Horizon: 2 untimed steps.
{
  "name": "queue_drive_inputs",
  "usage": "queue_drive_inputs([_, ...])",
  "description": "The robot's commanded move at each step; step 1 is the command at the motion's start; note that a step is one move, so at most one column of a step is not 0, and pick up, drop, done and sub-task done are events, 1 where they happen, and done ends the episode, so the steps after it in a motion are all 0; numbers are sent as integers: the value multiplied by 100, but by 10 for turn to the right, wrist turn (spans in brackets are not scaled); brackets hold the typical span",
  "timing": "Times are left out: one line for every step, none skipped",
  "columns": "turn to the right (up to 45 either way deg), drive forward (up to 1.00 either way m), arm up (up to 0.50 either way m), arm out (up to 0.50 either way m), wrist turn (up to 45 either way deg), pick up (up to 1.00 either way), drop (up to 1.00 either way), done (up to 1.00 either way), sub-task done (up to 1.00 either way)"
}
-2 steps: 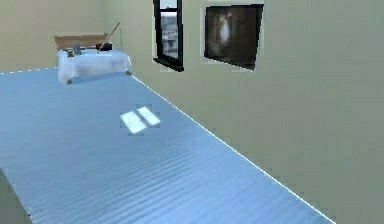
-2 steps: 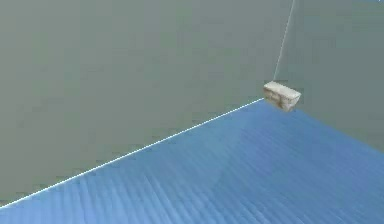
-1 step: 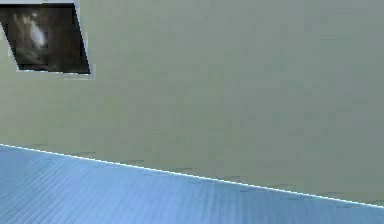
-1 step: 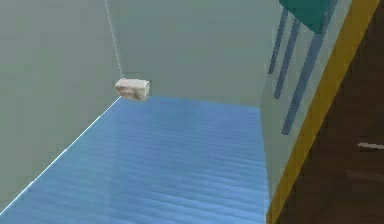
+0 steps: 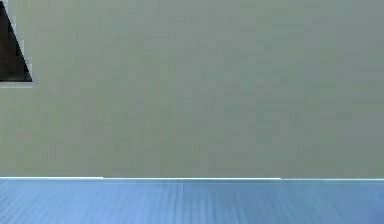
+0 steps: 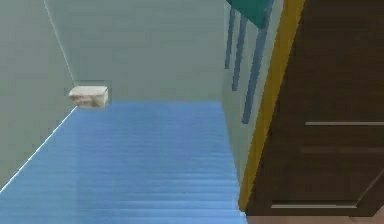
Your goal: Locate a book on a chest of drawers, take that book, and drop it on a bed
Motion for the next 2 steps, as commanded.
queue_drive_inputs([0, 30, 0, 0, 0, 0, 0, 0, 0])
queue_drive_inputs([-450, 0, 0, 0, 0, 0, 0, 0, 0])
